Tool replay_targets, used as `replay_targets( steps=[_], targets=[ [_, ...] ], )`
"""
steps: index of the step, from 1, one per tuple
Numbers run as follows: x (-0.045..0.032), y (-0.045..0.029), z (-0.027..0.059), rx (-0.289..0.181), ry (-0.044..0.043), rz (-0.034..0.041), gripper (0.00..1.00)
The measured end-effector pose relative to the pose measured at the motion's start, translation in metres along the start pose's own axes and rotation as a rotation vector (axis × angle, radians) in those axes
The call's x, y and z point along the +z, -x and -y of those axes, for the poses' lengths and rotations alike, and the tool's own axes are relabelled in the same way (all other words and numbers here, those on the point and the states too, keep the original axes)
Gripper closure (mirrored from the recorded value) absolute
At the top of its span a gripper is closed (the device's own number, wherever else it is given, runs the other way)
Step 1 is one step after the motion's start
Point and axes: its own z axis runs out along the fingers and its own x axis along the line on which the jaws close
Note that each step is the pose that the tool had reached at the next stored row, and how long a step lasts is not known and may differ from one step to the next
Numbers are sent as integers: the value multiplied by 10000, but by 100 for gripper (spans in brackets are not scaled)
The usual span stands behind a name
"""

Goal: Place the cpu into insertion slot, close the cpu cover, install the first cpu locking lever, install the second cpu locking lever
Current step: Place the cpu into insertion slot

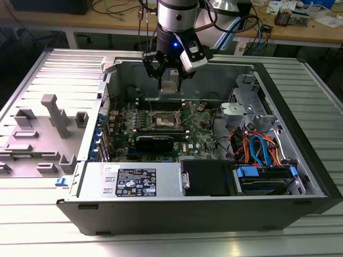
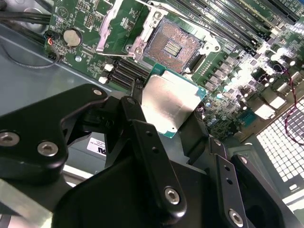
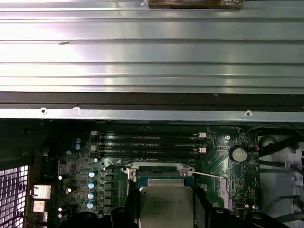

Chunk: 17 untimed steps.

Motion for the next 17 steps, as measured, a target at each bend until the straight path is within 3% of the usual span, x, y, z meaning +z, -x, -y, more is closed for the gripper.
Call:
replay_targets(
  steps=[8, 17],
  targets=[
    [3, 0, 0, 642, 9, 60, 45],
    [12, -13, 2, 964, 15, 90, 45]
  ],
)
